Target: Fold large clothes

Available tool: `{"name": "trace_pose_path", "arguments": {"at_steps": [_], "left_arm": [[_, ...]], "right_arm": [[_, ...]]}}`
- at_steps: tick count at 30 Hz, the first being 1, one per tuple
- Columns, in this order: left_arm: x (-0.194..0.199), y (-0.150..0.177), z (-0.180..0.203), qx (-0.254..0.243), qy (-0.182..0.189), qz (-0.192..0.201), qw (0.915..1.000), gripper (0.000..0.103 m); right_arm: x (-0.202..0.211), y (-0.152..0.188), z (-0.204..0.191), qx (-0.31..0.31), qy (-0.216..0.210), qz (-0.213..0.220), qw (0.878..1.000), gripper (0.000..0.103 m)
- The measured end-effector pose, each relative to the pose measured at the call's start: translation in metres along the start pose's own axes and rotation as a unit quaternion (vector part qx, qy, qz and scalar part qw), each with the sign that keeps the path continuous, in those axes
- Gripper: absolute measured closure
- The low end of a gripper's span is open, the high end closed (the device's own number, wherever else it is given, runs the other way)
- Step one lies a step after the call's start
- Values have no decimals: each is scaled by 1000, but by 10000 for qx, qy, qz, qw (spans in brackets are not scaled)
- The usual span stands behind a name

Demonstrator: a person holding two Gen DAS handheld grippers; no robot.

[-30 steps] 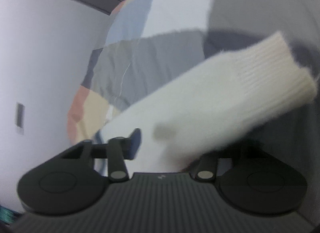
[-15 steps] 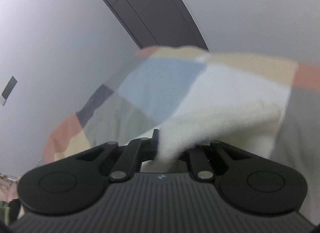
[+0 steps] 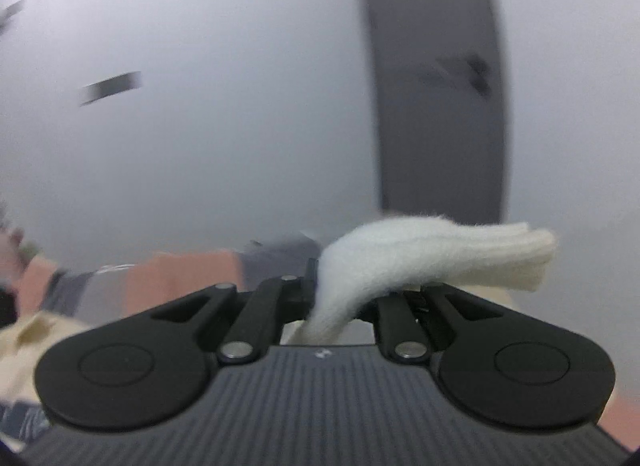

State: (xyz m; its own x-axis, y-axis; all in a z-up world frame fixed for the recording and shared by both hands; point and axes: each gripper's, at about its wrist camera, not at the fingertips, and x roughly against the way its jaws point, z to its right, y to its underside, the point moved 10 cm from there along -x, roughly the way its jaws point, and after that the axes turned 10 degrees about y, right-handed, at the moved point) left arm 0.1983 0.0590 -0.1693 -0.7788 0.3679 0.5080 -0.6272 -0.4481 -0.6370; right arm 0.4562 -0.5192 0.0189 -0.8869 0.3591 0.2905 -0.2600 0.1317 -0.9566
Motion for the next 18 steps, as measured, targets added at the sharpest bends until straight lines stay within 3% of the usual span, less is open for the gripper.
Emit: {"name": "trace_pose_path", "arguments": {"at_steps": [3, 7, 13, 18], "left_arm": [[13, -1, -2, 82, 32, 140, 9999, 39], [24, -6, -6, 137, 27, 283, 9995, 39], [46, -14, -11, 302, 350, 502, 9977, 39], [55, -26, -13, 407, 627, 726, 9946, 39]], "right_arm": [[55, -25, -60, 757, -398, 407, 9955, 92], [130, -35, -146, 1855, -756, 905, 9755, 92], [216, 21, -261, 3485, -1380, 1308, 9178, 92], [270, 115, -331, 4609, -2038, 1369, 8528, 92]]}}
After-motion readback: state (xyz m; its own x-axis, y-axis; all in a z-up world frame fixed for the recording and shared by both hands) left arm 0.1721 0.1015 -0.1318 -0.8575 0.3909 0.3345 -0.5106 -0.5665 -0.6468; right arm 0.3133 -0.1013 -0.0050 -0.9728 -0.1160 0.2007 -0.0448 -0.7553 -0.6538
